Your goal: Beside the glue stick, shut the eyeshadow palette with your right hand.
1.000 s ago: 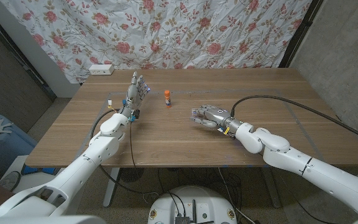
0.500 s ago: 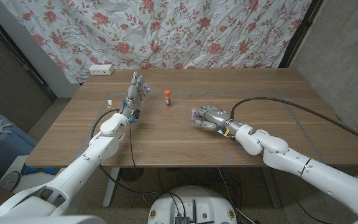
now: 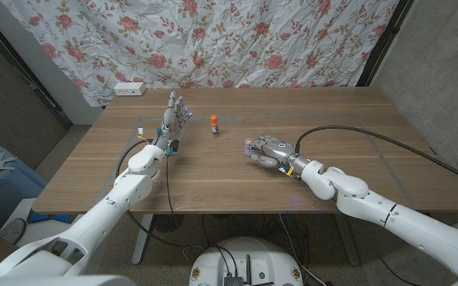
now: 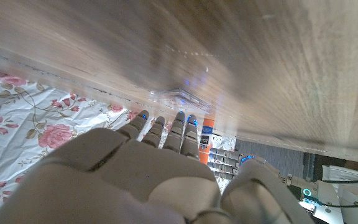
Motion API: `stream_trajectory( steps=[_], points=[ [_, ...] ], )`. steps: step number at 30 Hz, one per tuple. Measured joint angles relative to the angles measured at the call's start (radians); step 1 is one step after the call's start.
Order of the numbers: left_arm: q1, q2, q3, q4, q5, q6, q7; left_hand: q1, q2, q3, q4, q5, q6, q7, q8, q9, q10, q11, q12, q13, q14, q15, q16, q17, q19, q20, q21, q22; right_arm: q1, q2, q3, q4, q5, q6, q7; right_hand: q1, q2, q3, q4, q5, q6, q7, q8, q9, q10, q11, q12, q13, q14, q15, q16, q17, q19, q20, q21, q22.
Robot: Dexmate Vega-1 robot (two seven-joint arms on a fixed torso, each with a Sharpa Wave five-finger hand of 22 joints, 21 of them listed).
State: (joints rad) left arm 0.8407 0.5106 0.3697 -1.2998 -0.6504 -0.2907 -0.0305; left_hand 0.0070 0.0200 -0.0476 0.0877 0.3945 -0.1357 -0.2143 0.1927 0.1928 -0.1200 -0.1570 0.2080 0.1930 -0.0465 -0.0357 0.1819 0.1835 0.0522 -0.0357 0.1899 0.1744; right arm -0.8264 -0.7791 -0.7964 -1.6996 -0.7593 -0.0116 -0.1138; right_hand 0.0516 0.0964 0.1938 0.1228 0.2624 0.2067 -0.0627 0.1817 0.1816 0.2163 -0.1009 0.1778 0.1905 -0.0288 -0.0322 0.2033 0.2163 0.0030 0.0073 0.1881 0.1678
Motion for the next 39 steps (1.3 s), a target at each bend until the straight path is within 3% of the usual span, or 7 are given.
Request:
stream_trajectory(
  steps=[39],
  points=[
    [0.0, 0.0, 0.0, -0.001, 0.0, 0.0, 0.0, 0.0, 0.0, 0.0, 0.0, 0.0, 0.0, 0.0, 0.0, 0.0, 0.0, 0.0, 0.0, 0.0, 0.0, 0.0, 0.0, 0.0, 0.0, 0.0, 0.0, 0.0, 0.004, 0.007, -0.023, 0.038, -0.035, -0.01, -0.038, 0.0, -0.001, 0.004, 0.004, -0.003, 0.015, -0.004, 0.012, 0.0, 0.007, 0.001, 0.007, -0.003, 0.0, 0.0, 0.005, 0.0, 0.0, 0.0, 0.0, 0.0]
  ],
)
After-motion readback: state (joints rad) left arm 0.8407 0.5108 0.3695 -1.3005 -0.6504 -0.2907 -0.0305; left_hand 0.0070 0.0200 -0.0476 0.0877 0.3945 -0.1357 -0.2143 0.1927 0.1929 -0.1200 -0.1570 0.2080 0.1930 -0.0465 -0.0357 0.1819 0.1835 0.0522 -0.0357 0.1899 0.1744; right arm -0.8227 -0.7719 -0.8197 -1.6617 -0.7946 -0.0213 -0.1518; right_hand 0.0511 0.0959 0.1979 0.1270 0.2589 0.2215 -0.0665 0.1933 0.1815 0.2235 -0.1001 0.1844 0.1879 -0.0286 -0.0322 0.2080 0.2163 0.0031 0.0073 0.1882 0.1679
